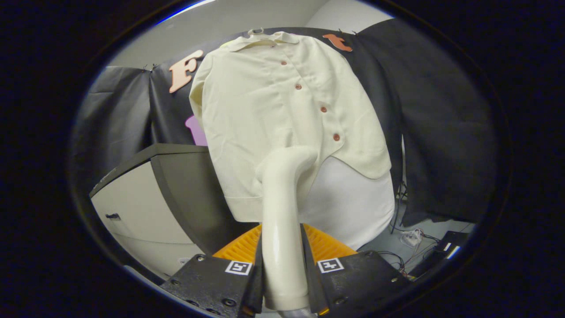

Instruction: Iron the clothes twice with a garment steamer, once on the left side and once on the right side.

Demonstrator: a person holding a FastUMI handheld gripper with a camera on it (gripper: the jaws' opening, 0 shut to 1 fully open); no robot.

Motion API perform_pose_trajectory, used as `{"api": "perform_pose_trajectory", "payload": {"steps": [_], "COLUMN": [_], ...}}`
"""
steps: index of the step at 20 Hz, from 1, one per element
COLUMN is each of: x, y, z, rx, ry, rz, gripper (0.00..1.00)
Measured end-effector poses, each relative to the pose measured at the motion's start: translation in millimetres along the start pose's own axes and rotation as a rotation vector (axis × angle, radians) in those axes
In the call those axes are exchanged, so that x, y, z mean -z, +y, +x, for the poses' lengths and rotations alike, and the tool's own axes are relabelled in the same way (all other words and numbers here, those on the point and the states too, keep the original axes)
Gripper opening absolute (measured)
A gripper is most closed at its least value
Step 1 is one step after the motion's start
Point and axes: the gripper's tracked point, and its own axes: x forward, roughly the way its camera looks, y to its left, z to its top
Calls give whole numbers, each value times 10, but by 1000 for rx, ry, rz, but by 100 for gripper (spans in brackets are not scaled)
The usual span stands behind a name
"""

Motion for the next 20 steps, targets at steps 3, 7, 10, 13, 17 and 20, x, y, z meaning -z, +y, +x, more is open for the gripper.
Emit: {"api": "perform_pose_trajectory", "payload": {"steps": [3, 7, 10, 13, 17, 20], "x": [101, 139, 54, -168, -664, -1093], "y": [-43, -55, -11, 17, 160, 197], "z": [-49, -146, -270, -414, -625, -715], "rx": [12, 14, 5, 9, -15, -17], "ry": [24, 32, 22, -2, -75, -129], "rz": [-9, 4, 3, -65, -90, -119], "gripper": [39, 39, 39, 39, 39, 39]}}
